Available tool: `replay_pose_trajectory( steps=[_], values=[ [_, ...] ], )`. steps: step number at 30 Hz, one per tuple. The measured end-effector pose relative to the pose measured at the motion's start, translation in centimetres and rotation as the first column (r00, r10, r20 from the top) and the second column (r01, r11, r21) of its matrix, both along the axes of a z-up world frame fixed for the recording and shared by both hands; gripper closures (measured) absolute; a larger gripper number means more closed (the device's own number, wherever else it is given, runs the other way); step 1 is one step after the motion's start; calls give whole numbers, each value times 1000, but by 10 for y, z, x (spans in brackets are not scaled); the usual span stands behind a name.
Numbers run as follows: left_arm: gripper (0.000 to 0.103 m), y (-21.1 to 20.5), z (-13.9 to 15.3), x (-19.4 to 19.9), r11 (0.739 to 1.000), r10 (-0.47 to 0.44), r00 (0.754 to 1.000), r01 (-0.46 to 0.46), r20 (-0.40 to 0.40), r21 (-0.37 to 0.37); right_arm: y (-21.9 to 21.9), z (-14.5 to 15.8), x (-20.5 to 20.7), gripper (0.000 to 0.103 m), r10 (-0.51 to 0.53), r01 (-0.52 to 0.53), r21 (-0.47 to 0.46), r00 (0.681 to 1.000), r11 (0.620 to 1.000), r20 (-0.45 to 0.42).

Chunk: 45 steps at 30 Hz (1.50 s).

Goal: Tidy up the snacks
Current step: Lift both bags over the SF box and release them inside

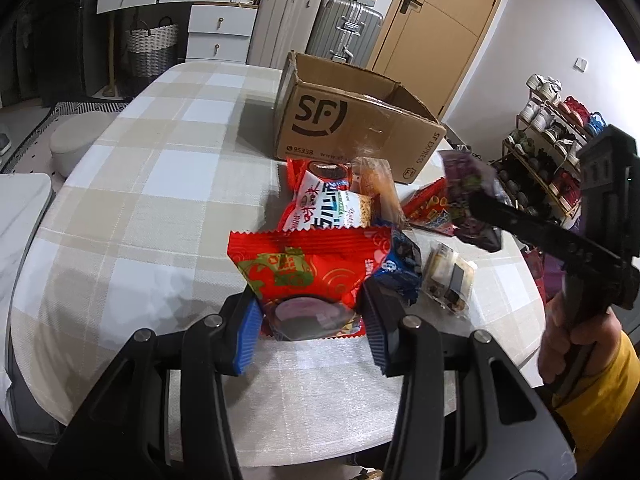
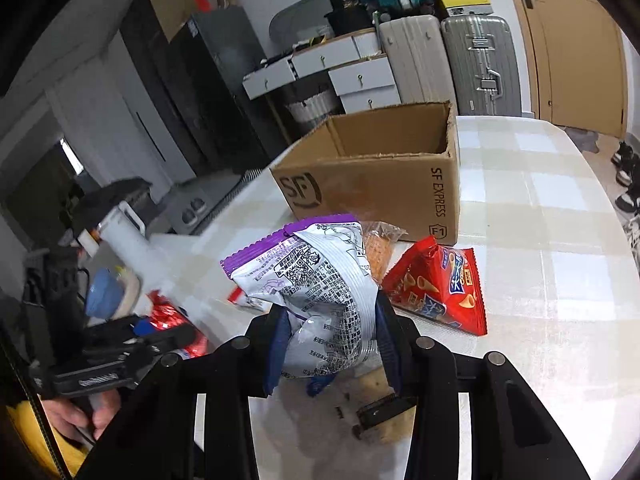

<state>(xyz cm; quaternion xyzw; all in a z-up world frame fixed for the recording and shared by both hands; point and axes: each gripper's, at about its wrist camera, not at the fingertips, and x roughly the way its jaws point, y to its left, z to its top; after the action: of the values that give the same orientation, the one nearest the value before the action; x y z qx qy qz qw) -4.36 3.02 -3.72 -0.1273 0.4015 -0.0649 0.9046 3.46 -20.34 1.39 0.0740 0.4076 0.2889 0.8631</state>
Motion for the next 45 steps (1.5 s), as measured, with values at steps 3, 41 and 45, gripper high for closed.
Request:
replay_pose_trajectory(
  steps=[3,41,45],
  values=[
    [61,3,2,-1,1000,7,1000,-7,2,-8,-4,7,-6,63,-14,14,32,1000,999,2],
    [61,-29,119,266,992,-113,994,113,-12,60,36,94,176,63,-30,31,119,999,992,-11],
    [61,-37,96,285,990,-121,992,123,-40,66,35,65,200,63,-41,49,114,997,992,-68]
  ],
)
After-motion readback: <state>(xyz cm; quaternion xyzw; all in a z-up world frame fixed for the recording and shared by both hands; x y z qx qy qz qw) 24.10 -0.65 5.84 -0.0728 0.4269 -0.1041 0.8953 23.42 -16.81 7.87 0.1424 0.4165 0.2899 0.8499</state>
